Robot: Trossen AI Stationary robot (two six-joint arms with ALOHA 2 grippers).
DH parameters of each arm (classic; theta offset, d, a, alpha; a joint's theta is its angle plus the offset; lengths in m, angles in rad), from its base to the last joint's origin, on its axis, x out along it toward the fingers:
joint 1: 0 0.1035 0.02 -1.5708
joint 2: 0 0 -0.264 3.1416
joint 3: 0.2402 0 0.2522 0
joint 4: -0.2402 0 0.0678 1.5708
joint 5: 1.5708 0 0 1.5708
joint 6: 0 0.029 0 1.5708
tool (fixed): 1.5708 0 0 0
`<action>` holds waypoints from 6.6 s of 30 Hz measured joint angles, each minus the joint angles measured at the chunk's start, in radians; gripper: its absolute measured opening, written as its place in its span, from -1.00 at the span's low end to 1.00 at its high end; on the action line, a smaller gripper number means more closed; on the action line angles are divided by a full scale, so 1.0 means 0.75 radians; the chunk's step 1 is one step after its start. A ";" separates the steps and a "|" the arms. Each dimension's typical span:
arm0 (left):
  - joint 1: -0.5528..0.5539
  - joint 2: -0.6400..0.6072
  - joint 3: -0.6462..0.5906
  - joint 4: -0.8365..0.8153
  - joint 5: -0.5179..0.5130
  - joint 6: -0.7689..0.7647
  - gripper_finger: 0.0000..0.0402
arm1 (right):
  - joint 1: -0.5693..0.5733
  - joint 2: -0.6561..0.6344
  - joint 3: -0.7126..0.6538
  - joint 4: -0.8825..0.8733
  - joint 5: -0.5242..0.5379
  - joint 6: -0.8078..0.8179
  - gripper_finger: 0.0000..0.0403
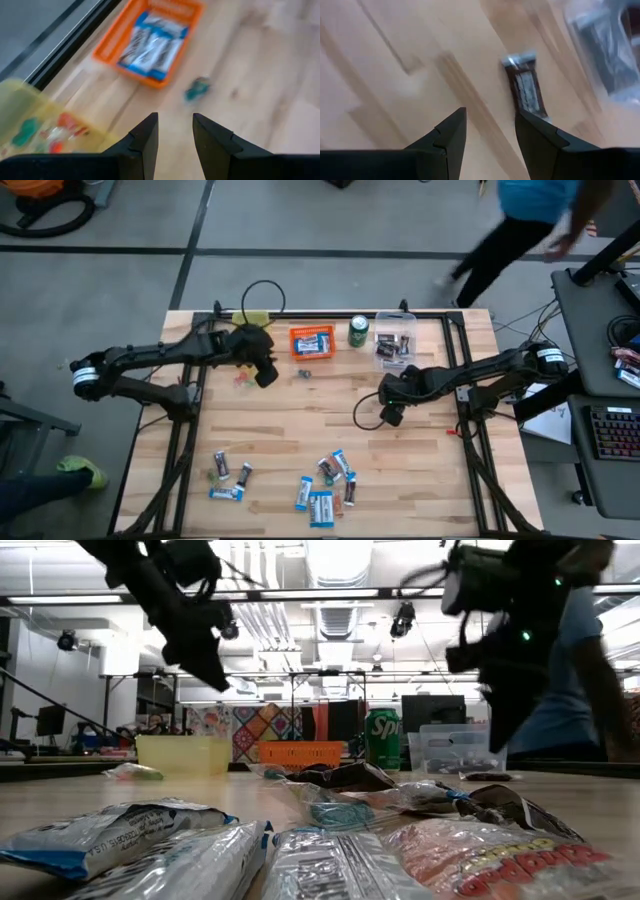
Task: Organize candy in baskets
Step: Put the brown chocolate into the transparent bin, then put the blue gummy into the yellow bin
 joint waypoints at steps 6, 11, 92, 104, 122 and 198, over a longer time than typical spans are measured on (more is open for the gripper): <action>-0.183 -0.036 0.000 0.092 -0.003 -0.006 -0.48 | -0.001 0.000 -0.097 0.045 0.065 -0.063 -0.19; -0.321 -0.040 0.000 0.192 -0.003 0.024 -0.48 | -0.001 -0.017 -0.227 0.274 0.059 -0.195 -0.21; -0.507 -0.032 -0.121 0.524 -0.002 0.045 -0.48 | 0.000 -0.405 -0.783 1.793 0.060 -0.353 -0.96; -0.507 -0.032 -0.142 0.575 -0.002 0.030 -0.48 | -0.157 -0.394 -0.282 0.962 0.844 -0.326 -0.96; -0.507 -0.032 -0.142 0.556 -0.002 -0.015 -0.48 | -0.691 -0.051 0.021 0.384 0.498 -0.076 -0.75; -0.162 0.690 -0.165 0.825 -0.143 0.666 -0.48 | -0.335 -0.243 0.023 0.453 0.324 -0.112 -0.20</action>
